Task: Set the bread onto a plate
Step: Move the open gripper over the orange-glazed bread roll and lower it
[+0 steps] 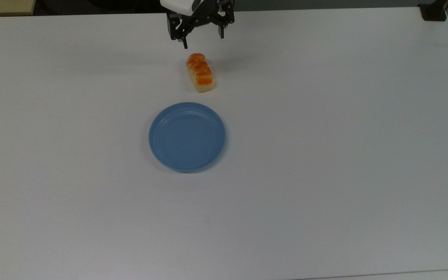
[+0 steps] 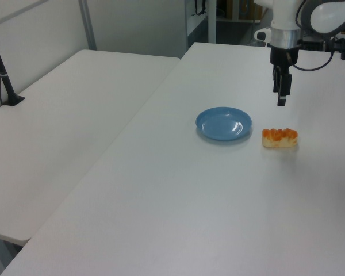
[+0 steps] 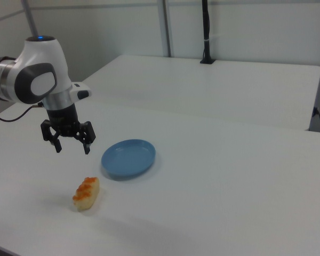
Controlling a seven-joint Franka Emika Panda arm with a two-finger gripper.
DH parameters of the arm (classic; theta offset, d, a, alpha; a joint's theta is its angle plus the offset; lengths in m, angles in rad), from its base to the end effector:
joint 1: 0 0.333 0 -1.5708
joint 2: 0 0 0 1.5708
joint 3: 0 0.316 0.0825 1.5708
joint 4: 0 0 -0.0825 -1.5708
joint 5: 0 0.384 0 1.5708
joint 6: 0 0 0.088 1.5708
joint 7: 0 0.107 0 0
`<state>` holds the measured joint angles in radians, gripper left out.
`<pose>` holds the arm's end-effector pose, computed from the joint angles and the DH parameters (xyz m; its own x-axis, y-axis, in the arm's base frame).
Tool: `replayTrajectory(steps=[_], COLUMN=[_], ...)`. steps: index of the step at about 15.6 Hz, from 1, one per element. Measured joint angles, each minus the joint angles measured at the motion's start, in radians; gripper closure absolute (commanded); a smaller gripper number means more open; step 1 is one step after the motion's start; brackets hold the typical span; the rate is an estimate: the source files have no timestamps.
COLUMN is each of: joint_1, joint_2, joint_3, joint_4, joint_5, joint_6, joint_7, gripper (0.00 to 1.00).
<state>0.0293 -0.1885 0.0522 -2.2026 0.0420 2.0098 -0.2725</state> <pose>0.4898 0.0433 0.4612 0.9444 0.3288 0.0030 0.3288 -0.9440 -0.0284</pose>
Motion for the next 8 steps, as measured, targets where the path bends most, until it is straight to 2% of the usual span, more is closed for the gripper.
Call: replayTrajectory(steps=[4, 8], joint_1=[0.000, 0.000], joint_2=[0.001, 0.008], joint_3=[0.004, 0.006], joint_4=[-0.044, -0.124], joint_5=[0.000, -0.016], joint_6=[0.024, 0.128], joint_7=[0.001, 0.001], gripper=[0.02, 0.02])
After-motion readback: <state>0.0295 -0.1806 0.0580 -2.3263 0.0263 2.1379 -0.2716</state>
